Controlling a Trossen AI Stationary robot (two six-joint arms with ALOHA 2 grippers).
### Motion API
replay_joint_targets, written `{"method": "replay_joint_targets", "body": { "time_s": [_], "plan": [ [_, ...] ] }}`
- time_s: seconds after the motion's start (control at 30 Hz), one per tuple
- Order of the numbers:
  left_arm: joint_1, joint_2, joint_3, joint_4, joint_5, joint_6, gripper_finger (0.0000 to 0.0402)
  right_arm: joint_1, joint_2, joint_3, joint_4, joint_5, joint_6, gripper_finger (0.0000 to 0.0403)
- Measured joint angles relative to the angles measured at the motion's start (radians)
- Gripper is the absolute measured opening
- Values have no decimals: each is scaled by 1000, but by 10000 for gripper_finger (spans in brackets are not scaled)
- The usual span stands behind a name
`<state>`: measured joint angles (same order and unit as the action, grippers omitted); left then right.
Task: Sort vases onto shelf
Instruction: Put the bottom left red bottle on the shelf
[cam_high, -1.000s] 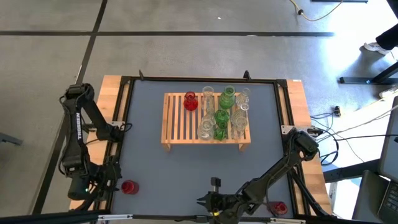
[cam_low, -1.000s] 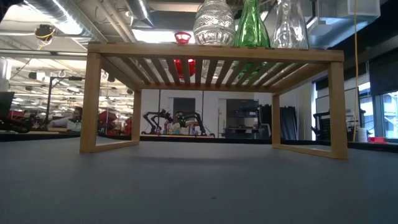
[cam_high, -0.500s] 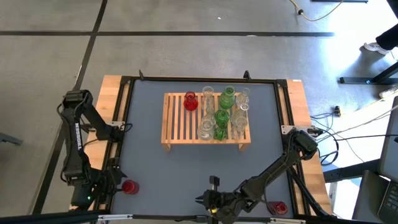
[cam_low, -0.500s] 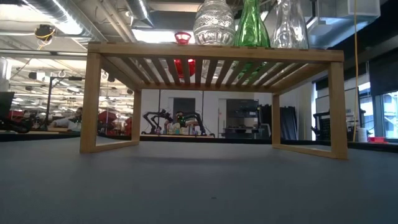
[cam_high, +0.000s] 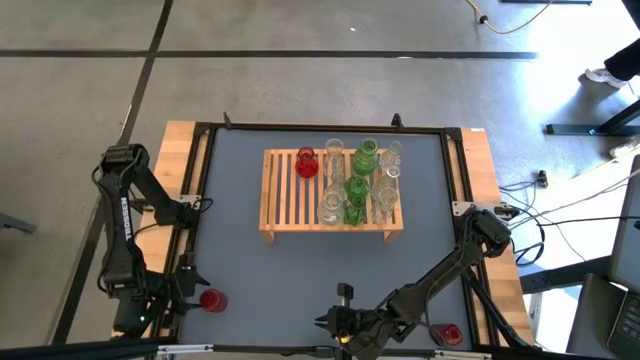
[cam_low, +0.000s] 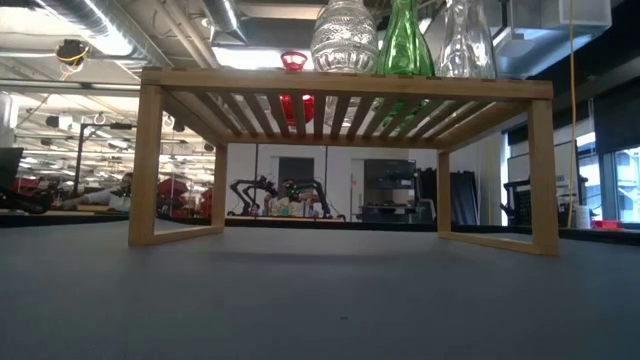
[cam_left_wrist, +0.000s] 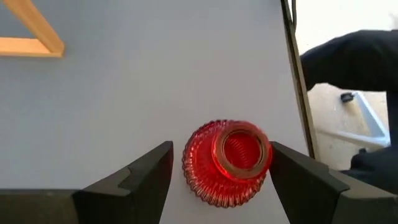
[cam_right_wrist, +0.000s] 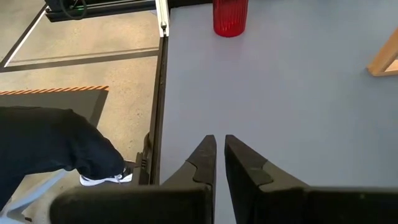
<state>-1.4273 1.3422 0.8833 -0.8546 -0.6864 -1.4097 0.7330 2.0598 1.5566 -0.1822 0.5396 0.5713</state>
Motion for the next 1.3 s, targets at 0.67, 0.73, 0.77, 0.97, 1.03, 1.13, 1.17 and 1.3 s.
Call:
{"method": "replay_joint_targets", "body": {
  "time_s": [0.67,0.73,0.77,0.97,1.03,1.13,1.17,1.3],
  "plan": [
    [-7,-2,-125,213,-60,7,250,0,0,0,1,9,-3,26],
    [-7,-2,-125,210,-60,7,244,0,0,0,1,19,-3,26],
    [-7,-2,-125,209,-60,7,239,0,0,0,1,24,-3,26],
    [-8,-1,-125,203,-34,26,184,0,0,0,1,27,-2,26],
    [-8,0,-125,199,-41,36,161,0,0,0,1,28,-2,26],
    [-8,0,-125,196,-71,37,131,0,0,0,1,28,-3,26],
    [-8,0,-126,198,-81,36,123,0,0,0,1,28,-3,26],
    [4,-4,-128,207,-112,40,114,-1,0,0,1,55,-30,26]
  ]
}}
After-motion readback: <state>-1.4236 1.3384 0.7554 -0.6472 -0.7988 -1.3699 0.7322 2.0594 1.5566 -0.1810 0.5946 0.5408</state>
